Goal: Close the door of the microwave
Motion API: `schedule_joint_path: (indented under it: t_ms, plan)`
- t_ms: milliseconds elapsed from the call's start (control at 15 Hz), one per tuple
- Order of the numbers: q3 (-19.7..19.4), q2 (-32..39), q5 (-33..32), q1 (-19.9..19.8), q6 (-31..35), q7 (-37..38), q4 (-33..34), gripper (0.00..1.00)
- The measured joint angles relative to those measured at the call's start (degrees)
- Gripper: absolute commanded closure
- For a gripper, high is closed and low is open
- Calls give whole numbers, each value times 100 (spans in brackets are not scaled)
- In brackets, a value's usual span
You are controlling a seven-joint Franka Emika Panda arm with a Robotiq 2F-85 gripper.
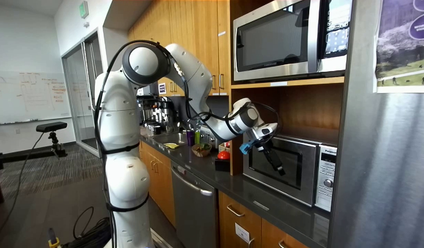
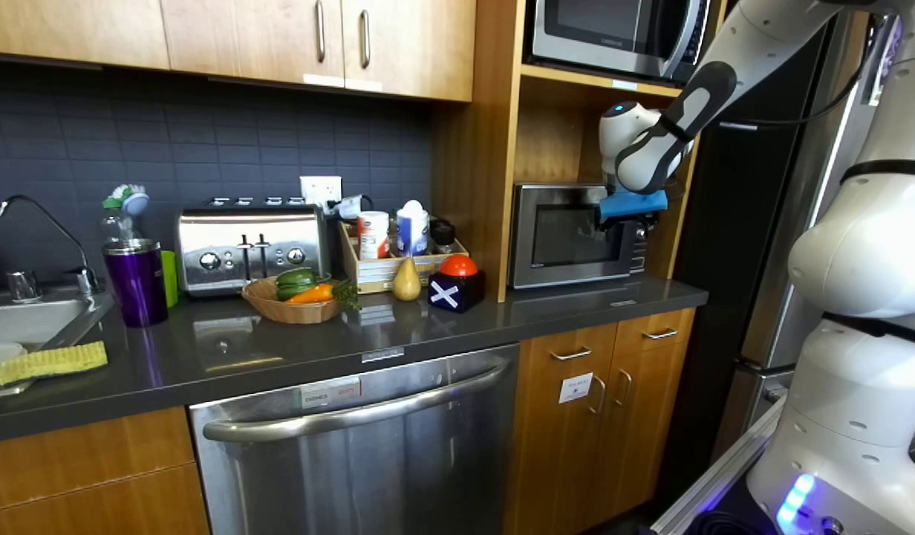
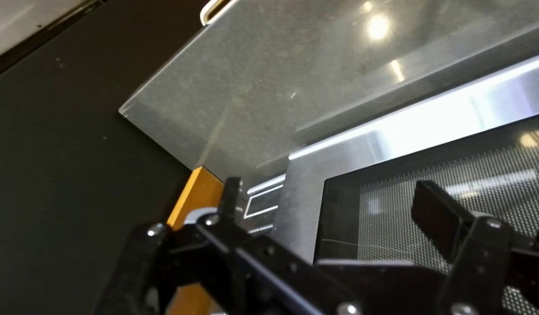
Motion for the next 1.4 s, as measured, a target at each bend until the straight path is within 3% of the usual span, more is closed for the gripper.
schedule_joint_path:
  t_ms: [733, 1400]
  plan:
    - [-308, 2, 1401, -30, 1011, -2164, -573, 0]
    - [-316, 45, 2213, -13, 1346, -2956, -219, 0]
